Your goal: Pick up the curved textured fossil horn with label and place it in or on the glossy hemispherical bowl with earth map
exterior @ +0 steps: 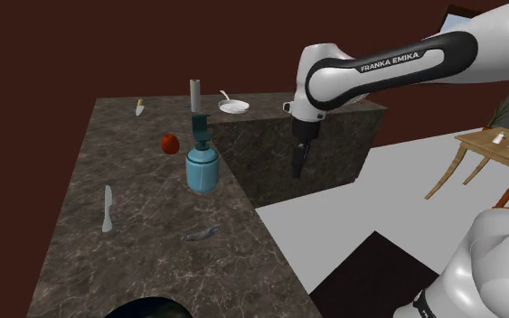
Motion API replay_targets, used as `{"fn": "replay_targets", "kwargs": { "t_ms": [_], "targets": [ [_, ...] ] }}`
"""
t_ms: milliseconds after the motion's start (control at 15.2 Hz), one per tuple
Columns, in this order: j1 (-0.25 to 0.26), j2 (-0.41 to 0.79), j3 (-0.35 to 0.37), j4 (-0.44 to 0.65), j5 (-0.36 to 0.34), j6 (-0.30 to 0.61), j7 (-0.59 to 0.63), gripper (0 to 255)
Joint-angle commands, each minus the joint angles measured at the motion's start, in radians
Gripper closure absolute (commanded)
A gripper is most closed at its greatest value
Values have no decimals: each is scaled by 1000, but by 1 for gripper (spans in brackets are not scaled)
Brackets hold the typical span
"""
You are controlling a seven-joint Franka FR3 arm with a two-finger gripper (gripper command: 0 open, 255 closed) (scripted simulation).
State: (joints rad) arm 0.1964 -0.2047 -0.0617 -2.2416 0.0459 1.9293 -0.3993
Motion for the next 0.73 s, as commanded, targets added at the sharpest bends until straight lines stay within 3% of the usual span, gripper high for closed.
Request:
{"fn": "replay_targets", "kwargs": {
  "t_ms": [0,660],
  "targets": [
    [20,67,10,33,16,32,-37,0],
    [93,382,82,251,69,114,-205,0]
  ]
}}
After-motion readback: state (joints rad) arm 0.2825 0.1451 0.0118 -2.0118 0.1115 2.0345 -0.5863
